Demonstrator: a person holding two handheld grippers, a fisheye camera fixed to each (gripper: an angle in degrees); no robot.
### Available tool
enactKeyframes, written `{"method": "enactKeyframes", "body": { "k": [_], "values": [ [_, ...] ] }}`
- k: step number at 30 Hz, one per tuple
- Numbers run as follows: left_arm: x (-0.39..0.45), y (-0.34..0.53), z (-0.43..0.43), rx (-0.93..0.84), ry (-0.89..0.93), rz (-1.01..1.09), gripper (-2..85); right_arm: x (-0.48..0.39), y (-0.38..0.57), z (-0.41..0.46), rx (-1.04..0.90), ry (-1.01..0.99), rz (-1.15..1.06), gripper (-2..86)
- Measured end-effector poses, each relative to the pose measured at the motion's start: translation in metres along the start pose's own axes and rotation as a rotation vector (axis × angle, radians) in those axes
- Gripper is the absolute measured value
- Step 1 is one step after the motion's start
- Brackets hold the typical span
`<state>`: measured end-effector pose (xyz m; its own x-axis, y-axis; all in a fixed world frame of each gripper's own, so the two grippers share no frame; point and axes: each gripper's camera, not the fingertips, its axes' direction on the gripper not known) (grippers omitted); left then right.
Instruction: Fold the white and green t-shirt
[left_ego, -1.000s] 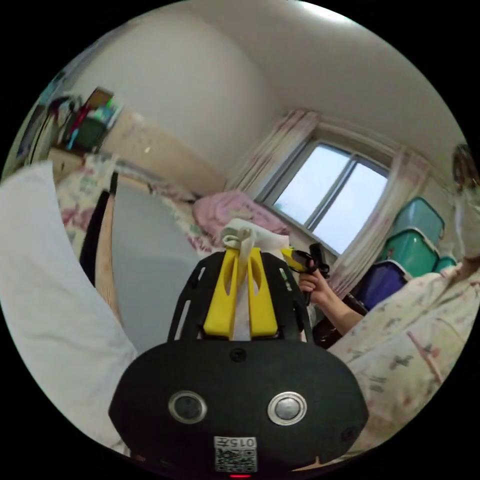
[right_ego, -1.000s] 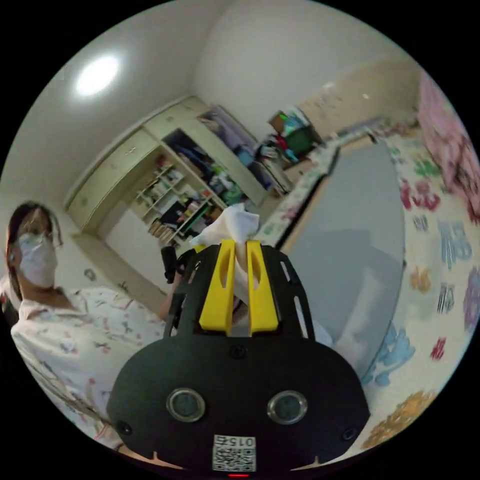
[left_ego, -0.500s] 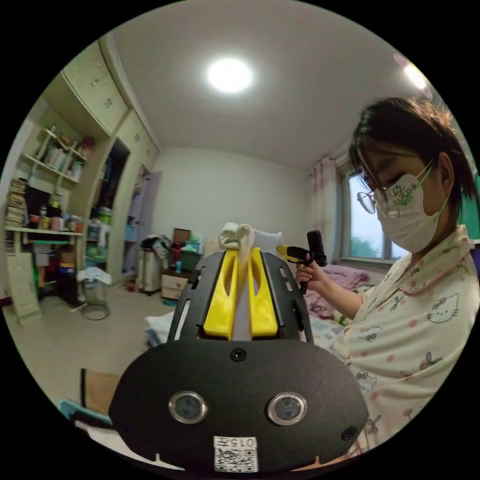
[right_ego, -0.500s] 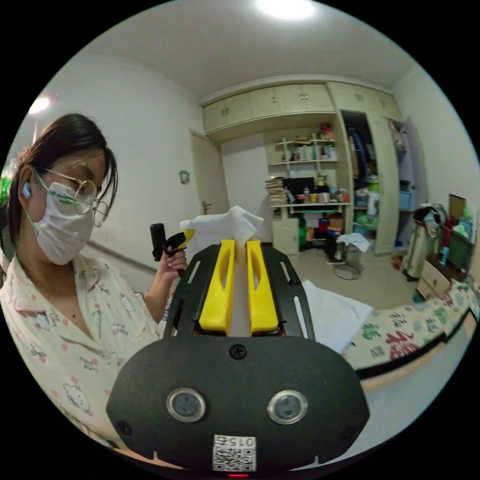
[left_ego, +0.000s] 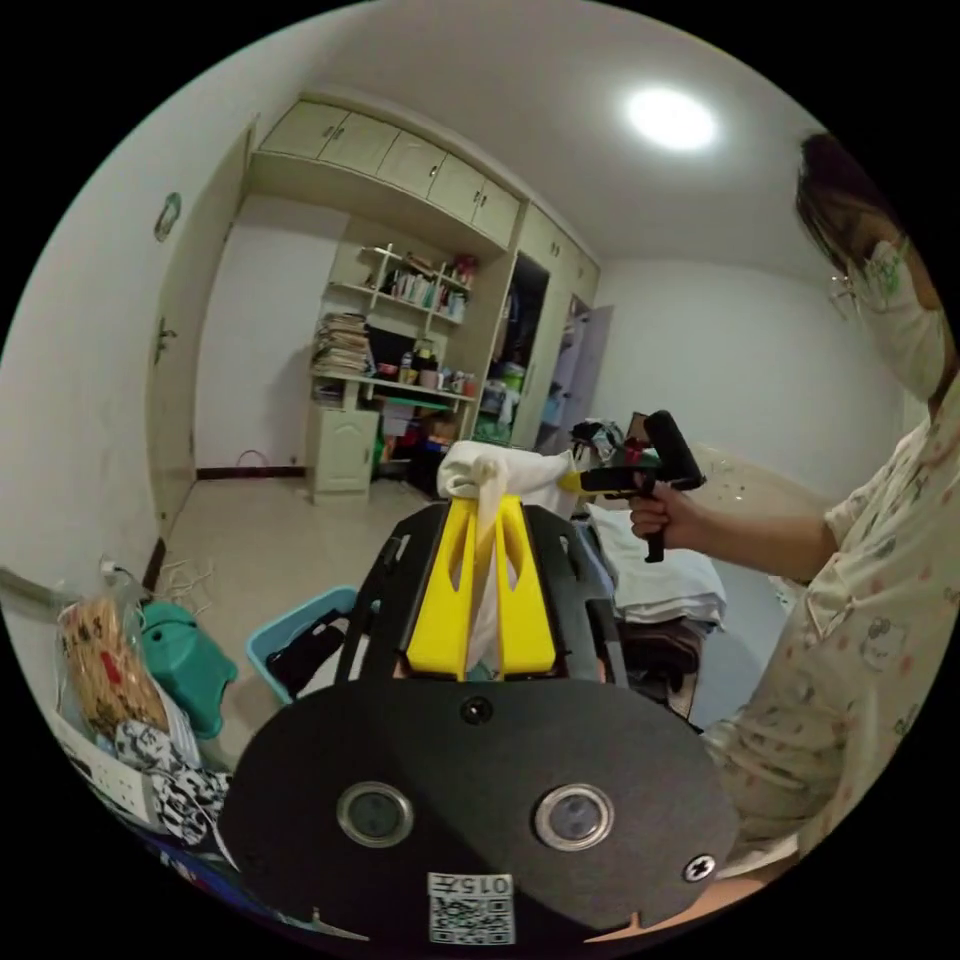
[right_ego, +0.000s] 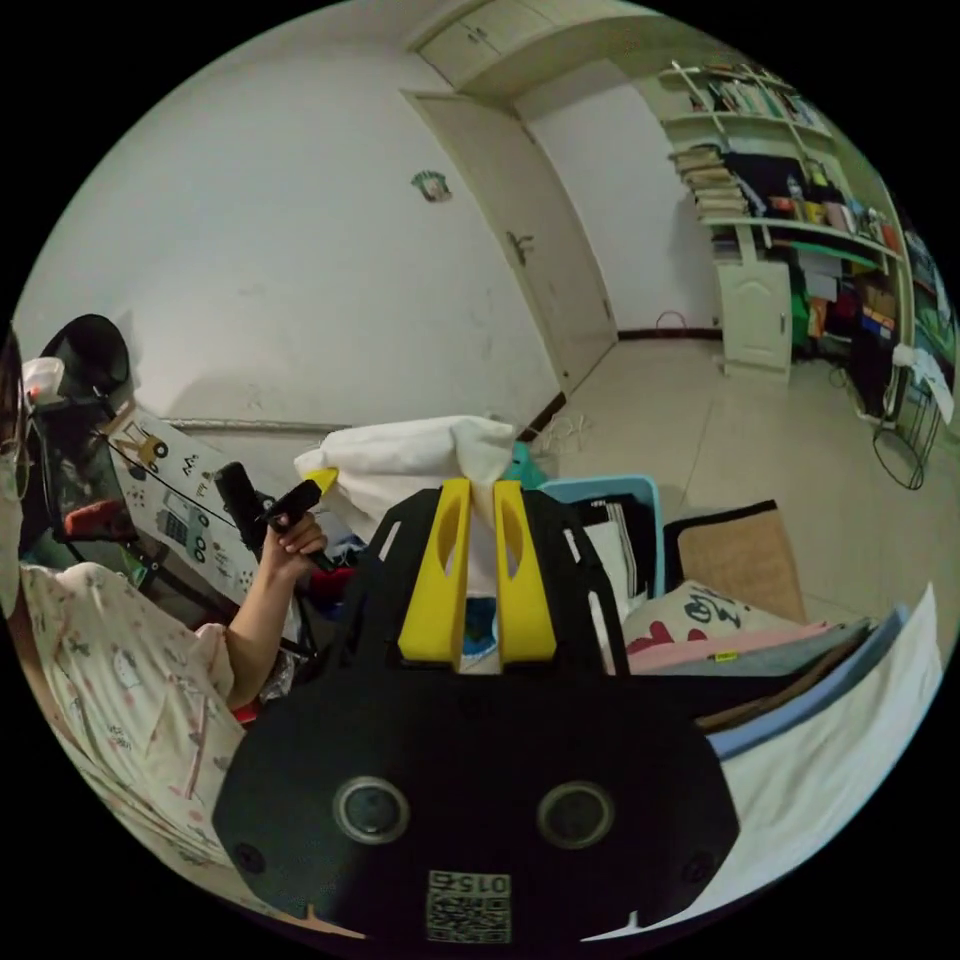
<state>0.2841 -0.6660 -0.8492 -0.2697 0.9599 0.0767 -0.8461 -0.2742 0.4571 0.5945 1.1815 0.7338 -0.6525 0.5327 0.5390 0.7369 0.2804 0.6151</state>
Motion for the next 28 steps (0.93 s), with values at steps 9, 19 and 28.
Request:
{"method": "enactKeyframes", "body": {
  "k": [9, 19, 28],
  "values": [
    [-0.086, 0.073, -0.001, -0.079, -0.017, -0.193, 1.9, 0.107, 0.142, 0.092, -0.129, -0.011, 0.024, 4.4],
    [-0.2, 0.171, 0.119, -0.214, -0.674, -0.445, 7.9, 0.226, 0.154, 0.076, 0.048, -0.067, 0.142, 10.5],
    [-0.142, 0.226, 0.183, -0.283, -0.376, -0.5, 6.5, 0.228, 0.244, -0.057, -0.044, 0.876, 0.188, 15.1]
  ]
}}
